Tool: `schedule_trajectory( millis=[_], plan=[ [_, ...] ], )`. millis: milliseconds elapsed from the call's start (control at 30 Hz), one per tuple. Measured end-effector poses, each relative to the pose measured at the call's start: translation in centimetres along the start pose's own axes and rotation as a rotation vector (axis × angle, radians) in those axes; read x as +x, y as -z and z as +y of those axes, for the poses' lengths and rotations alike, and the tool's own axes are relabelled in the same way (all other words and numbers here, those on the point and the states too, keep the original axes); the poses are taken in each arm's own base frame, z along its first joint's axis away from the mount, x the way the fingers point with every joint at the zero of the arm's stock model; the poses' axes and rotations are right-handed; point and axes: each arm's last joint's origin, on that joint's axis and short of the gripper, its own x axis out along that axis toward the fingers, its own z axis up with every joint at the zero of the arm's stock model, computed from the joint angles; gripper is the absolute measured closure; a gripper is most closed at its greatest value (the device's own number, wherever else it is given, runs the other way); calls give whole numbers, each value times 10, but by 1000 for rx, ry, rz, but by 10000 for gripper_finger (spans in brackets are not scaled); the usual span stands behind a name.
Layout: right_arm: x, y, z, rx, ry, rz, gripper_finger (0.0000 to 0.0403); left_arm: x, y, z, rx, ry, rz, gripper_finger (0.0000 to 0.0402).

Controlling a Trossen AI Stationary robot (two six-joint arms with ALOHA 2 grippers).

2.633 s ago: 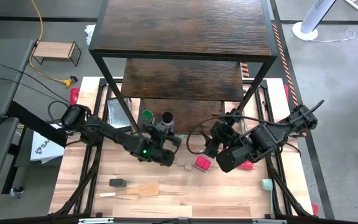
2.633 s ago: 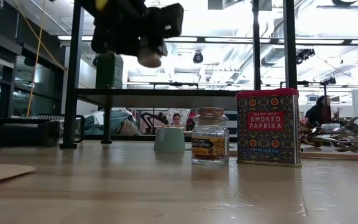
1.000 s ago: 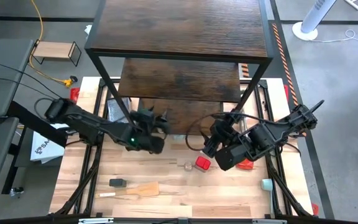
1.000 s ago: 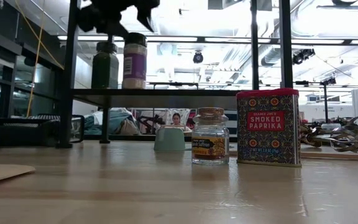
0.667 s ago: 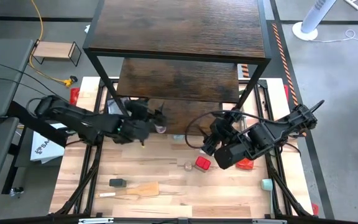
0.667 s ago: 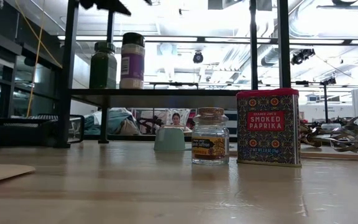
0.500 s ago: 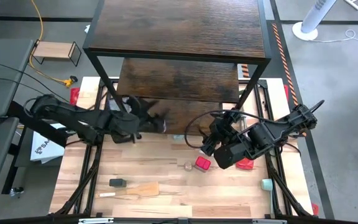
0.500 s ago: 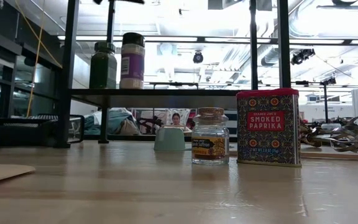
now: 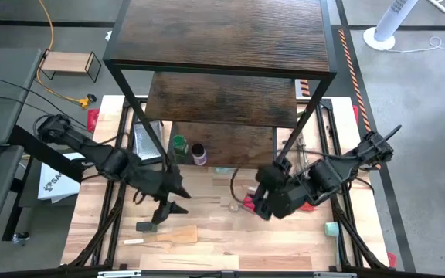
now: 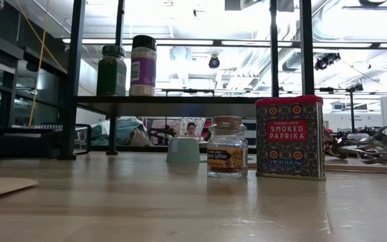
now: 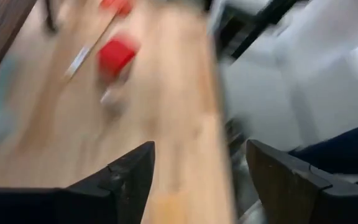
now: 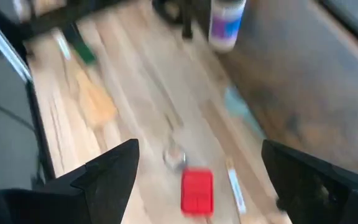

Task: Shelf spices
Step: Put the red seasoning can onto the shelf

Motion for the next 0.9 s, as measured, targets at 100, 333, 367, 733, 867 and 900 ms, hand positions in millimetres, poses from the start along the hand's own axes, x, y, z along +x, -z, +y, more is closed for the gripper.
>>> schedule_trajectory(
  millis=[100, 333, 367, 733, 867, 900],
  plan=[
    [10, 13, 7, -30, 30, 94, 67, 3, 18, 1, 48, -138, 105, 158],
    [57, 30, 24, -146, 97, 274, 67, 13, 44, -4, 119, -246, 283, 156],
    [64, 32, 26, -146, 95, 304, 67, 13, 48, -6, 115, -228, 317, 156],
    [81, 44, 26, -293, 122, 472, 67, -18, 100, -43, 40, -163, 558, 156],
    [79, 51, 21, -319, 190, 486, 67, -21, 106, -48, -41, -258, 457, 155],
    [81, 54, 21, -311, 174, 503, 67, -21, 106, -49, -71, -270, 428, 155]
  ],
)
